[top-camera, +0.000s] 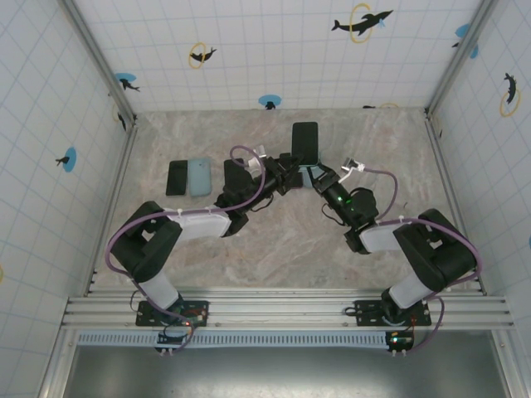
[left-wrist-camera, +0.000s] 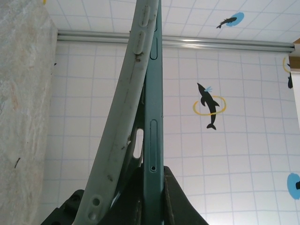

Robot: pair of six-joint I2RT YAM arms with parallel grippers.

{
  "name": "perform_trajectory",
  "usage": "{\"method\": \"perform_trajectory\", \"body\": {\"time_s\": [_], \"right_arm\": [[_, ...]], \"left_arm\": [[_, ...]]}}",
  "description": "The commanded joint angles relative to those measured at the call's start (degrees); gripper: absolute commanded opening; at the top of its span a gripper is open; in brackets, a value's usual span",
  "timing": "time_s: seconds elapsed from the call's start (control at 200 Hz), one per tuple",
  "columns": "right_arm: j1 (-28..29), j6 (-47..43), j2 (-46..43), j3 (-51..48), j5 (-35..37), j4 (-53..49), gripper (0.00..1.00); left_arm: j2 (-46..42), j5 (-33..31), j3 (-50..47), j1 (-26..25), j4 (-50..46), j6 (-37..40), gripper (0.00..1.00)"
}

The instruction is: Take the phone out of the phone case

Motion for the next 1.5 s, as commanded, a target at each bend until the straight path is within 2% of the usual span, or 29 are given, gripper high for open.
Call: {"method": "perform_trajectory", "body": {"time_s": [0.0, 0.15, 0.345, 0.521, 0.746, 1.091, 1.131, 1.316, 1.496], "right_arm": [[0.7, -2.1, -2.2, -1.5, 1.9, 1.7, 0.00], [0.5, -4.5, -3.6, -1.4, 3.6, -3.5, 0.00], [-1.1, -9.5, -8.2, -1.4, 10.2, -19.6, 0.01], [-5.4, -9.9, -9.4, -3.0, 11.3, -21.1, 0.00], [-11.7, -11.8, -11.2, -2.9, 8.6, -23.1, 0.00], [-26.6, -25.7, -19.0, 3.0, -4.7, -44.0, 0.00], [-27.9, -27.5, -19.9, 3.8, -5.4, -46.6, 0.00], [-32.7, -30.4, -22.5, 4.5, -7.5, -50.5, 0.00], [-34.2, -30.3, -23.1, 4.2, -8.6, -51.0, 0.00]], "left_arm": [[-0.2, -0.9, 2.7, -0.3, 2.3, 0.5, 0.06], [-0.7, -0.9, 3.0, -0.7, 1.9, 0.8, 0.01], [-1.7, -1.2, 3.2, -2.8, 1.7, 1.2, 0.00], [-2.3, -2.0, 1.8, -4.0, 1.8, 1.3, 0.00], [0.2, -2.0, 2.1, -4.5, 1.7, 1.5, 0.00], [12.2, -4.0, 8.5, -5.2, -0.6, 3.4, 0.00], [14.1, -4.3, 11.7, -5.4, -0.9, 3.3, 0.00], [22.1, -5.6, 18.8, -6.1, -5.3, 3.1, 0.00], [27.8, -7.8, 24.8, -6.3, -10.1, 2.8, 0.00]]}}
